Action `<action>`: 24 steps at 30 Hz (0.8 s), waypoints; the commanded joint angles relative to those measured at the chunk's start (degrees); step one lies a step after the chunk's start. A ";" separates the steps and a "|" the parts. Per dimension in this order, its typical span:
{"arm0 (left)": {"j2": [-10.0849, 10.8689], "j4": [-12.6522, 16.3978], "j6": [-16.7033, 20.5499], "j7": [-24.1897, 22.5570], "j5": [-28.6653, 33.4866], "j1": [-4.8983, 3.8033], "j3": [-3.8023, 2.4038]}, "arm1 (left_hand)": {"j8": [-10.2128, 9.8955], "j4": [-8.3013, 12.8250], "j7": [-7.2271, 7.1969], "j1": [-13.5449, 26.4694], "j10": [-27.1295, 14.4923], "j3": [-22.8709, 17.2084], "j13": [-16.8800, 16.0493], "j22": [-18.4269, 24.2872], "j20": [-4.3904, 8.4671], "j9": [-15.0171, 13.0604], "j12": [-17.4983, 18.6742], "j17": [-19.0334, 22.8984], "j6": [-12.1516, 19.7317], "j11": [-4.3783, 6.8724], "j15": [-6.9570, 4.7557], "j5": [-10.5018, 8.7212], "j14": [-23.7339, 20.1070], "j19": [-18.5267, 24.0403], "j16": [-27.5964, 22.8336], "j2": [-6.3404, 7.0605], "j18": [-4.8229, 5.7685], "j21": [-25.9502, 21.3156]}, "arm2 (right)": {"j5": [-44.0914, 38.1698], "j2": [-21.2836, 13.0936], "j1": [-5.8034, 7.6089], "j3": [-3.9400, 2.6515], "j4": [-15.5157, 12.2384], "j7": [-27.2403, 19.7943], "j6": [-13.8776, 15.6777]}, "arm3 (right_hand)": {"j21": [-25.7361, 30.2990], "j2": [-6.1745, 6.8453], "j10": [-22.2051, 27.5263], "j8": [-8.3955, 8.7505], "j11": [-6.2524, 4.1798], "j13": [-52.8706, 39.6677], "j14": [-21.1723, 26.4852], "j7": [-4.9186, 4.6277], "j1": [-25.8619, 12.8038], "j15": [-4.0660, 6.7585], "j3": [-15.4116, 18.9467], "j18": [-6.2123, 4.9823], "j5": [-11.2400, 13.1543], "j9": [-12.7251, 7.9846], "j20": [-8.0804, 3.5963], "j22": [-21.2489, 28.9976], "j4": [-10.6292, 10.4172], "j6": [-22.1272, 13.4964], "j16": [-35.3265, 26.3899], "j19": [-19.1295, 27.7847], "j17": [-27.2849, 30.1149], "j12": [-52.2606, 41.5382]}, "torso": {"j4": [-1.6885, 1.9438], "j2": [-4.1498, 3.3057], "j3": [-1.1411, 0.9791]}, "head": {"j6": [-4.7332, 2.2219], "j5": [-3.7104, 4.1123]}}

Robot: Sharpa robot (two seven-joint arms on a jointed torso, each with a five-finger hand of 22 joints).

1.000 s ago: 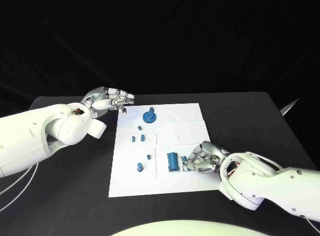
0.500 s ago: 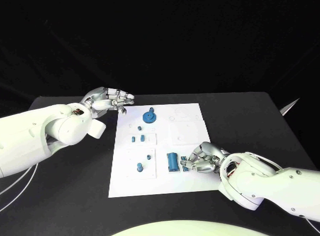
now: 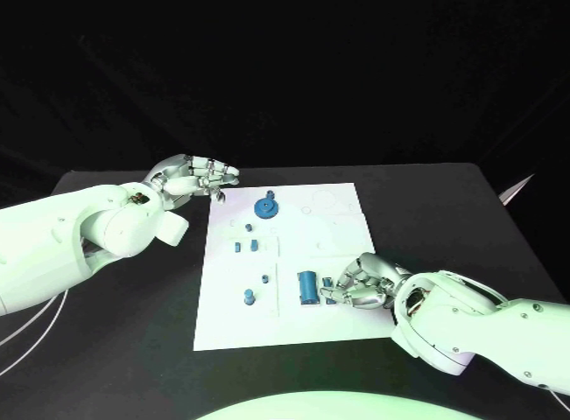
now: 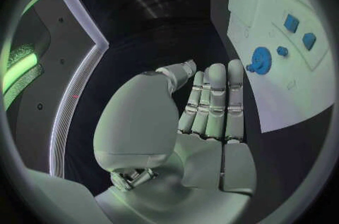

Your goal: Assemble the parts on the task board

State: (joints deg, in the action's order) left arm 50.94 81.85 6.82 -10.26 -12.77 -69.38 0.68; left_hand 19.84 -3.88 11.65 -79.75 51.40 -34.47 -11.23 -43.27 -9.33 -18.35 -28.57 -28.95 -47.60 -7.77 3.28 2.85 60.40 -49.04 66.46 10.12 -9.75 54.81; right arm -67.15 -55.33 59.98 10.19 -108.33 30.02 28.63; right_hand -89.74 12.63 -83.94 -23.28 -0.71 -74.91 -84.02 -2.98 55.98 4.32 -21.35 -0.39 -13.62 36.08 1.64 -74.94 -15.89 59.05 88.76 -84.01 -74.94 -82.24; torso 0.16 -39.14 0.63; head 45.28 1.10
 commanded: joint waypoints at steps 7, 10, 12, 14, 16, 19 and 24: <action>0.11 0.07 -0.87 -0.17 0.32 -0.04 -0.03 | 0.33 -0.38 -0.05 0.47 -0.41 -0.01 0.06 0.07 0.08 -0.09 -0.33 0.09 0.38 -0.07 0.37 0.11 -0.05 -0.27 0.03 -0.07 -0.80 -0.30 | 0.60 -2.36 -0.07 0.03 -1.07 -4.60 -4.63 | -0.26 -0.18 -3.17 -0.25 -0.36 -11.28 -5.34 -0.20 4.15 0.39 0.42 0.39 0.14 0.11 -0.27 -15.06 1.86 -0.25 -0.01 -5.99 -11.88 -0.33 | -0.06 0.01 0.00 | -0.03 -0.17; 0.12 0.07 -0.86 -0.17 0.32 -0.04 -0.03 | 0.33 -0.38 -0.05 0.47 -0.41 -0.01 0.06 0.07 0.08 -0.09 -0.33 0.09 0.38 -0.07 0.37 0.11 -0.05 -0.27 0.03 -0.07 -0.80 -0.30 | 1.06 -3.06 -0.07 0.03 -1.39 -5.30 -5.28 | -0.26 -0.03 -3.19 -0.23 -0.34 -11.31 -5.34 -0.22 4.16 0.39 0.56 0.39 0.17 0.11 -0.26 -15.06 1.87 -0.27 -0.01 -5.99 -11.87 -0.39 | -0.05 0.01 0.00 | -0.03 -0.17; 0.13 0.09 -0.86 -0.17 0.32 -0.04 -0.03 | 0.35 -0.39 -0.07 0.44 -0.44 -0.03 0.07 0.10 0.07 -0.09 -0.35 0.08 0.40 -0.05 0.36 0.12 -0.05 -0.28 0.04 -0.07 -0.80 -0.35 | 1.18 -3.43 -0.07 0.03 -1.48 -5.54 -5.62 | -0.26 0.00 -3.20 -0.23 -0.34 -11.32 -5.35 -0.22 4.17 0.38 0.59 0.39 0.18 0.11 -0.26 -15.06 1.88 -0.27 0.00 -5.99 -11.89 -0.41 | -0.04 0.02 0.00 | 0.00 -0.16; 0.13 0.10 -0.87 -0.18 0.32 -0.04 -0.03 | 0.35 -0.39 -0.07 0.44 -0.44 -0.03 0.07 0.10 0.07 -0.09 -0.35 0.08 0.40 -0.05 0.36 0.12 -0.05 -0.28 0.04 -0.07 -0.80 -0.35 | 1.25 -3.70 -0.07 0.03 -1.52 -5.68 -5.86 | -0.26 0.00 -3.20 -0.23 -0.34 -11.33 -5.35 -0.22 4.17 0.38 0.59 0.39 0.18 0.11 -0.26 -15.06 1.88 -0.27 0.00 -5.99 -11.89 -0.42 | -0.01 0.02 0.02 | 0.02 -0.13; 0.12 0.08 -0.87 -0.18 0.32 -0.04 -0.03 | 0.35 -0.39 -0.07 0.44 -0.44 -0.03 0.07 0.10 0.07 -0.09 -0.35 0.08 0.40 -0.05 0.36 0.12 -0.05 -0.28 0.04 -0.07 -0.80 -0.35 | 1.36 -3.90 -0.08 0.03 -1.53 -5.82 -6.08 | -0.26 0.02 -3.22 -0.23 -0.34 -11.35 -5.35 -0.22 4.19 0.38 0.61 0.39 0.18 0.11 -0.26 -15.06 1.89 -0.27 0.00 -5.99 -11.89 -0.45 | 0.02 0.01 0.03 | 0.06 -0.10; 0.08 0.03 -0.86 -0.18 0.32 -0.03 -0.03 | 0.35 -0.39 -0.07 0.44 -0.44 -0.03 0.07 0.10 0.07 -0.09 -0.35 0.08 0.40 -0.05 0.36 0.12 -0.05 -0.28 0.04 -0.07 -0.80 -0.35 | 1.48 -4.00 -0.08 0.03 -1.48 -5.93 -6.26 | -0.26 0.02 -3.22 -0.23 -0.34 -11.35 -5.35 -0.22 4.19 0.38 0.61 0.39 0.18 0.11 -0.26 -15.06 1.89 -0.27 0.00 -5.99 -11.89 -0.45 | -0.01 -0.01 0.03 | 0.07 -0.06; 0.03 -0.04 -0.89 -0.18 0.32 -0.03 -0.02 | 0.35 -0.39 -0.07 0.44 -0.44 -0.03 0.07 0.10 0.07 -0.09 -0.35 0.08 0.40 -0.05 0.36 0.12 -0.05 -0.28 0.04 -0.07 -0.80 -0.35 | 1.56 -3.90 -0.08 0.03 -1.14 -5.83 -6.34 | -0.26 0.02 -3.20 -0.23 -0.34 -11.33 -5.35 -0.22 4.24 0.38 0.63 0.39 0.17 0.11 -0.26 -15.06 1.90 -0.26 0.01 -5.99 -11.92 -0.41 | 0.06 0.01 0.06 | 0.13 0.01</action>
State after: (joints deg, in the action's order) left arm 51.06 81.75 6.77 -10.18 -12.76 -69.38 0.70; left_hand 19.84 -3.88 11.65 -79.75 51.40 -34.47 -11.23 -43.22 -9.32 -18.39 -28.57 -28.95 -47.60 -7.78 3.29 2.85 60.40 -49.04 66.46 10.12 -9.75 54.69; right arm -65.88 -59.28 59.96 10.21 -109.51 25.34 23.82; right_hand -89.74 12.59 -83.94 -23.28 -0.70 -74.90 -84.02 -2.98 59.82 4.32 -20.82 -0.39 -13.62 36.13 1.64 -74.93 -14.22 59.05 88.76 -84.01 -74.93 -82.42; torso 0.16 -39.13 0.66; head 45.36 1.07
